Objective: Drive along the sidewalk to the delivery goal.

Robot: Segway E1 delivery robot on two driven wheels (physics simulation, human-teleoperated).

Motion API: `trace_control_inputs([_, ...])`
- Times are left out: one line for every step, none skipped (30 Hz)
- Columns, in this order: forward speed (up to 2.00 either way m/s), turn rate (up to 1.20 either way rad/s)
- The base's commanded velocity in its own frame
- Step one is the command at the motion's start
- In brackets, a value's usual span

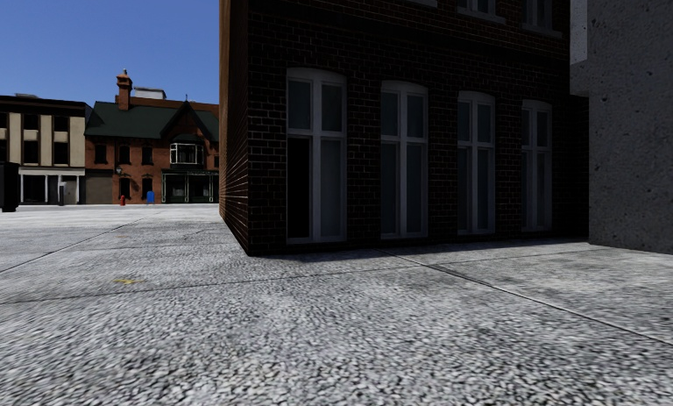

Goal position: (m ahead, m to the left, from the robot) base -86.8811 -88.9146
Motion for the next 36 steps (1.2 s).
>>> trace_control_inputs([0.0, 0.0])
trace_control_inputs([0.0, 0.0])
trace_control_inputs([0.0, 0.0])
trace_control_inputs([0.0, 0.0])
trace_control_inputs([0.0, 0.0])
trace_control_inputs([0.0, 0.0])
trace_control_inputs([0.0, 0.0])
trace_control_inputs([0.0, 0.0])
trace_control_inputs([0.0, 0.0])
trace_control_inputs([0.0, 0.0])
trace_control_inputs([0.0, 0.0])
trace_control_inputs([0.0, 0.0])
trace_control_inputs([0.0, 0.0])
trace_control_inputs([0.0, 0.0])
trace_control_inputs([0.0, 0.0])
trace_control_inputs([0.0, 0.0])
trace_control_inputs([0.0, 0.0])
trace_control_inputs([0.0, 0.0])
trace_control_inputs([0.0, 0.0])
trace_control_inputs([0.0, 0.0])
trace_control_inputs([0.0, 0.0])
trace_control_inputs([0.0, 0.0])
trace_control_inputs([0.0, 0.0])
trace_control_inputs([0.0, 0.0])
trace_control_inputs([0.0, 0.0])
trace_control_inputs([0.0, 0.0])
trace_control_inputs([0.0, 0.0])
trace_control_inputs([0.0, 0.0])
trace_control_inputs([0.0, 0.0])
trace_control_inputs([0.0, 0.0])
trace_control_inputs([0.0, -0.12])
trace_control_inputs([0.04, -0.32])
trace_control_inputs([0.04, -0.32])
trace_control_inputs([0.46, -0.38])
trace_control_inputs([0.72, -0.48])
trace_control_inputs([0.8, -0.59])
